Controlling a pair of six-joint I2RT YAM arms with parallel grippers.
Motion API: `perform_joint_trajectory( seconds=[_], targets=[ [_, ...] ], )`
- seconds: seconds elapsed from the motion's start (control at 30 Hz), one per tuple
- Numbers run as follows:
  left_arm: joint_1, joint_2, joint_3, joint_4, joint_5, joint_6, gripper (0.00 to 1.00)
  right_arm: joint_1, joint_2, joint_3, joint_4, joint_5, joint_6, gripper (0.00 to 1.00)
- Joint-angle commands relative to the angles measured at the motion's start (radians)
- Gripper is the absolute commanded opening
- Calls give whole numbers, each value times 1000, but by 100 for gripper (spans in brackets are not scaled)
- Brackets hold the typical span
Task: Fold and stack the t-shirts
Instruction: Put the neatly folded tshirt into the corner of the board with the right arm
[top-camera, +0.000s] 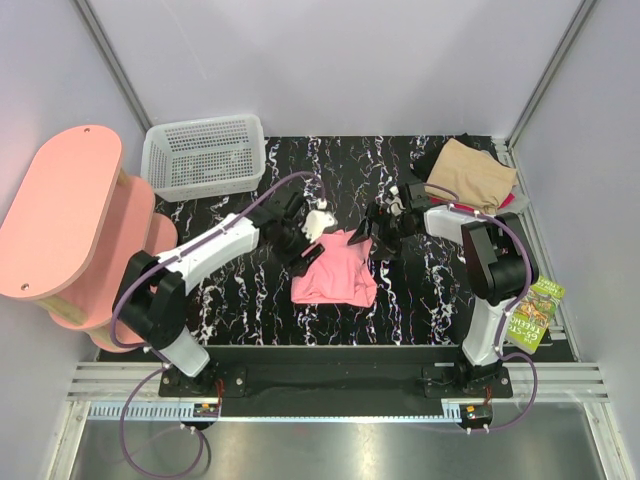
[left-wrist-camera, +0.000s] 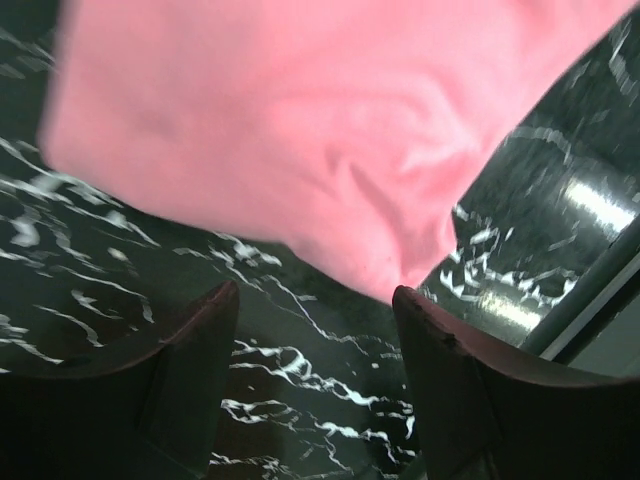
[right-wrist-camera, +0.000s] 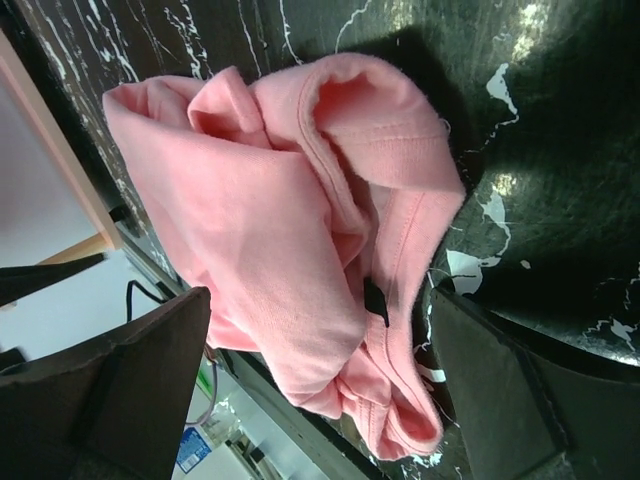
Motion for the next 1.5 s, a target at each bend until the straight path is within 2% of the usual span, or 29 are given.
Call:
perform_joint_trajectory(
  seconds=[0.0, 0.3, 0.67, 0.8, 0.93, 1.2, 1.27, 1.4, 1.47],
  targets=[
    [-16, -3, 112, 17, 31, -41, 68, 0, 100, -86, 27, 122, -64, 100],
    [-47, 118, 137, 46, 33, -67, 67, 43, 102, -198, 92, 88, -50, 100],
    [-54, 3, -63, 90, 46, -73, 67, 91, 77, -258, 125, 57, -14, 100],
    [-90, -29, -131, 132, 22, -67, 67, 112, 45, -285, 128, 54, 2, 100],
    [-120, 12, -127, 144, 10, -67, 66, 120, 46, -275, 131, 63, 19, 100],
    [-128, 36, -127, 149, 2, -56, 66, 215, 115, -218, 148, 69, 60, 99],
    [-128, 36, -138, 153, 3, -55, 66, 223, 138, -206, 167, 57, 68, 96],
    [-130, 22, -156, 156, -6, -49, 66, 233, 181, -196, 193, 33, 82, 79],
    [-130, 14, -155, 156, -12, -45, 66, 233, 187, -195, 196, 28, 80, 77]
  ],
)
